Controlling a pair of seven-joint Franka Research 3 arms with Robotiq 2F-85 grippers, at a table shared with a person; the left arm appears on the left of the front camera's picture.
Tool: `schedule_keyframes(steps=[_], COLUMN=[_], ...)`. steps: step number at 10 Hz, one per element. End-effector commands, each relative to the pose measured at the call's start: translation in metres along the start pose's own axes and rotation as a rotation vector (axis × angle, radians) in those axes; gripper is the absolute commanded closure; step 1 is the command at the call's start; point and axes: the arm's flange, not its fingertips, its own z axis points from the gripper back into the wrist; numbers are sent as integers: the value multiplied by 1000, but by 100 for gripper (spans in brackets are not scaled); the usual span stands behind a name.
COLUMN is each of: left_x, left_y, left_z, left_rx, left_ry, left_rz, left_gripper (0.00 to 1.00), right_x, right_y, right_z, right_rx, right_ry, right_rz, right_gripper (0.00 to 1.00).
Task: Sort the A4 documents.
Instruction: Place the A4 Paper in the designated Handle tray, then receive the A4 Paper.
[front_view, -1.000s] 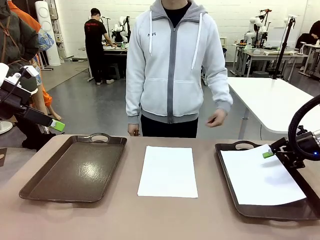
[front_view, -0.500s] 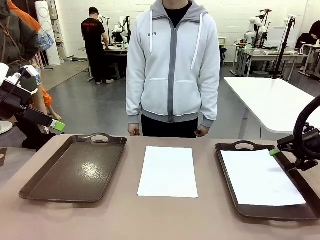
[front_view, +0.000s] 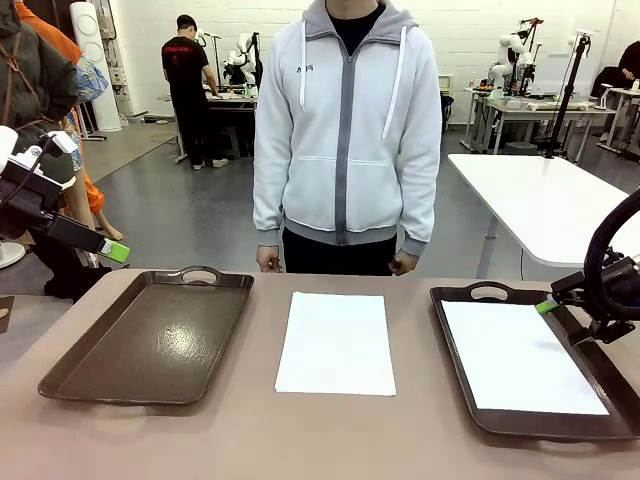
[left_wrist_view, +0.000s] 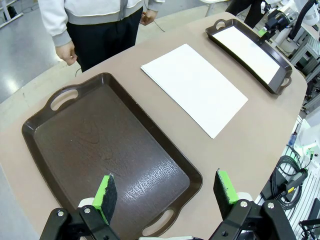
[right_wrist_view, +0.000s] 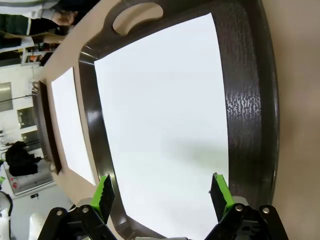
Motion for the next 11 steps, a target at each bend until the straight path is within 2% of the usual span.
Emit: schedule_keyframes(steps=[1, 11], left_x=[-1, -1], left_y=[3, 3], left_z=[-1, -1], left_rx=[-14, -14], left_ry=[-13, -13], left_rz=[-6, -6], left_gripper=[0, 0], right_x=[0, 0], right_y=[-1, -1], right_z=[0, 0], right_rx=[5, 5], right_ry=[-5, -5], right_rz=[-2, -2], right_gripper=[0, 0])
